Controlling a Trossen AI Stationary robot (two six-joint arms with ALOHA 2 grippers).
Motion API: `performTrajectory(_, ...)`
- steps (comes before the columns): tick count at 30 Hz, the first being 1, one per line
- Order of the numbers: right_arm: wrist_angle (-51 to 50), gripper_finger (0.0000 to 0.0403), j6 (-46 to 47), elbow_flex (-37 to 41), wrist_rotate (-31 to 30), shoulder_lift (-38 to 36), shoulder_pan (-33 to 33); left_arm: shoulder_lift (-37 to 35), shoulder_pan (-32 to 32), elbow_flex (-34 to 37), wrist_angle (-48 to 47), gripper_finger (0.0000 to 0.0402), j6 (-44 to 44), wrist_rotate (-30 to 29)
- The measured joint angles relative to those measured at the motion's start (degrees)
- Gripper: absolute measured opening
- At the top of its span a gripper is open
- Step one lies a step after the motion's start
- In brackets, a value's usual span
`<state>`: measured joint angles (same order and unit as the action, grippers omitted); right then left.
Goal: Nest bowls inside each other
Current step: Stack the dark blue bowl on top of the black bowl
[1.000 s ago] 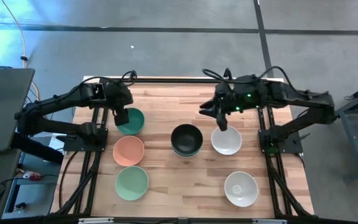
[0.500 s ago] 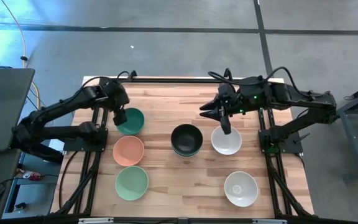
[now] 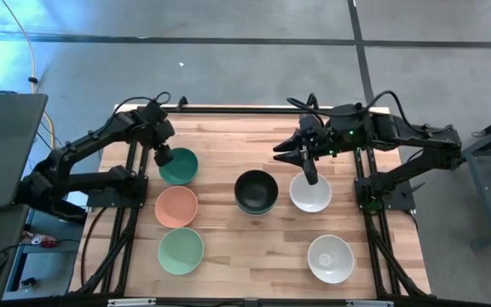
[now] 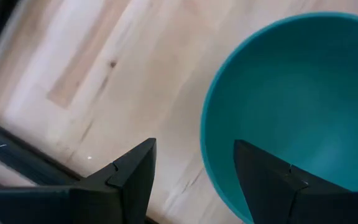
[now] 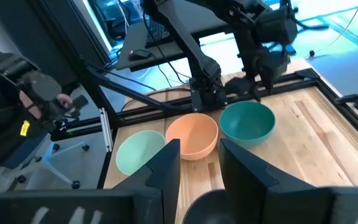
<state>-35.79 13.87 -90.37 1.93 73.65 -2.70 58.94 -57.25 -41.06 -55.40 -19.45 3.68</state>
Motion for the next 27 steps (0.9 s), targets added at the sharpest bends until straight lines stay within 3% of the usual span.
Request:
performTrajectory(18, 0.48, 0.0103, 0.02, 0.00, 0.02, 0.02, 0.02, 10.39, -0.11, 0.00, 1.80, 0.0200, -0.74, 1.27)
performTrajectory(23, 0.48, 0.0103, 0.11, 0.00, 0.00, 0.02, 0.02, 11.96, -0.11, -0.01, 2.29, 0.0164, -0.75, 1.27)
performTrajectory(27, 0.48, 0.0103, 0.13, 0.00, 0.00, 0.02, 0.02, 12.83, -0.11, 0.00, 2.27, 0.0102, -0.88, 1.29)
